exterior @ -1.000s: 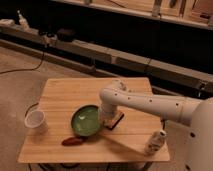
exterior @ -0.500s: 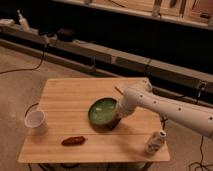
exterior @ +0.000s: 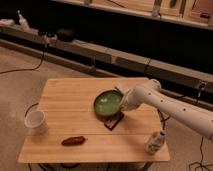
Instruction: Drag the ceramic bowl in a circle
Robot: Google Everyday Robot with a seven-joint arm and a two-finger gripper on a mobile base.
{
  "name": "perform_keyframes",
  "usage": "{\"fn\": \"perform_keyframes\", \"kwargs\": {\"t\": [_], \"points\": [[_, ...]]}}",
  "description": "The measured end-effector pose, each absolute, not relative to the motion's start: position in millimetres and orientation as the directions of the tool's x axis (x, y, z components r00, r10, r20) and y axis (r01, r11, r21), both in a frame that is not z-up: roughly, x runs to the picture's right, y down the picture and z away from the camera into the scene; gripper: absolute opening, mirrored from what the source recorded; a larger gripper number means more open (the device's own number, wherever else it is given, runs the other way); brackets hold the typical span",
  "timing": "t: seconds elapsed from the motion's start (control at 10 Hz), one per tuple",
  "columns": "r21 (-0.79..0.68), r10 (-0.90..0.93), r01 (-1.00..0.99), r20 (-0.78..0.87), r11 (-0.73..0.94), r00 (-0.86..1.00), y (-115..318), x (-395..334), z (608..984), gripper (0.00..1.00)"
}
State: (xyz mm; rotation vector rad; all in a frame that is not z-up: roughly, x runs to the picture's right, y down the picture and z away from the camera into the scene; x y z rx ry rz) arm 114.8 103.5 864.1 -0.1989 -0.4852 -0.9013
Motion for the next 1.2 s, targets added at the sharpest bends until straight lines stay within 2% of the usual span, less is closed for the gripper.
{"fn": "perform_keyframes", "kwargs": {"t": [0.7, 1.2], "points": [[0.082, -0.721, 0.81, 0.512, 0.581, 0.466, 44.3, 79.8, 922.0, 0.0], [0.126, -0.733, 0.837, 0.563, 0.532, 0.381, 32.4, 18.9, 952.3, 0.0]]}}
